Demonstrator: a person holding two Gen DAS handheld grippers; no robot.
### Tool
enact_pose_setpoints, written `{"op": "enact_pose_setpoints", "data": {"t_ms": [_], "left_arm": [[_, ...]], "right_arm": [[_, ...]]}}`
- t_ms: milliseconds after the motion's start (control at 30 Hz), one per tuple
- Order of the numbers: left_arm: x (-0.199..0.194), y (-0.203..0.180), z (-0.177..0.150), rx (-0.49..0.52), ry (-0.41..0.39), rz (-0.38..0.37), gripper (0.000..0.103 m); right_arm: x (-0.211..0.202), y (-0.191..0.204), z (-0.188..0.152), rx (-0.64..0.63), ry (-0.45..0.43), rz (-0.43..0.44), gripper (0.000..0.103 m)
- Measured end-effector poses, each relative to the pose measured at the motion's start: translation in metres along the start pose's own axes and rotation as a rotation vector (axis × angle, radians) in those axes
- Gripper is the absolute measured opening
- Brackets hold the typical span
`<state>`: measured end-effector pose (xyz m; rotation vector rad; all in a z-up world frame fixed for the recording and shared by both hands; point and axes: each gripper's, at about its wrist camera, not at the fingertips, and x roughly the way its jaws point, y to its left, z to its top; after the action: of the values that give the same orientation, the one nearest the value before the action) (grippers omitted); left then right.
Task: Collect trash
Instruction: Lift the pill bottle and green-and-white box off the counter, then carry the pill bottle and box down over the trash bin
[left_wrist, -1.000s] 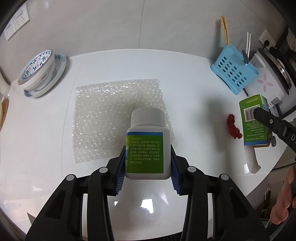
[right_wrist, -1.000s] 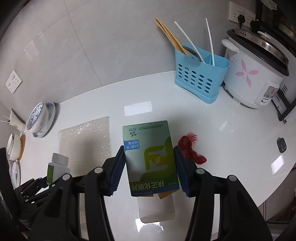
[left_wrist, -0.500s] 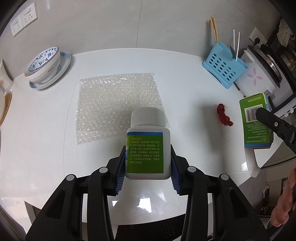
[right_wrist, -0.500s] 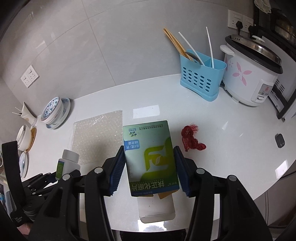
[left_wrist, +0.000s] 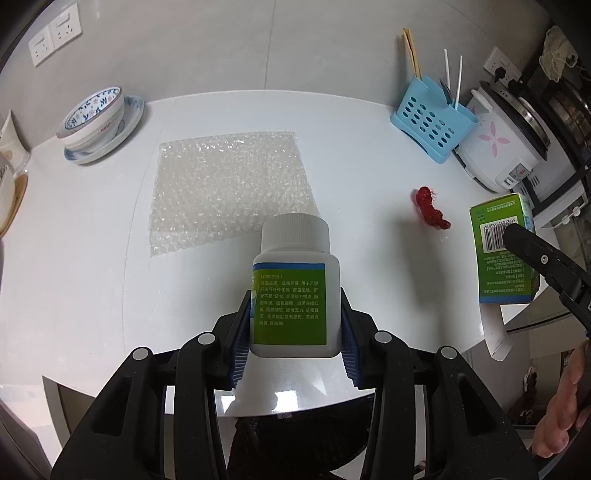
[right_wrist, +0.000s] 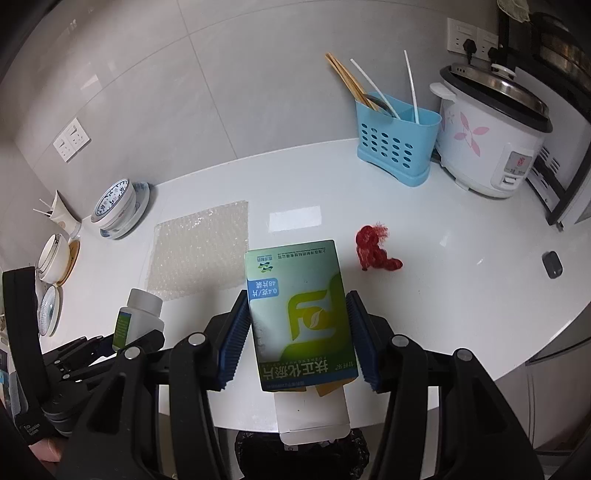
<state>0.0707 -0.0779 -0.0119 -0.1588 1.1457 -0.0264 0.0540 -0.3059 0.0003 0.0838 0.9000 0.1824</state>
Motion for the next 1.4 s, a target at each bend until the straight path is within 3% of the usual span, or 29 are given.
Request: {"op": "enact_pose_setpoints", "data": {"t_ms": [1400], "left_arm": [[-0.019, -0.009, -0.119, -0.05, 0.045, -0.006, 0.04]], "right_arm": [[-0.036, -0.004, -0.122, -0.063, 0.078, 0.059, 0.05]]}}
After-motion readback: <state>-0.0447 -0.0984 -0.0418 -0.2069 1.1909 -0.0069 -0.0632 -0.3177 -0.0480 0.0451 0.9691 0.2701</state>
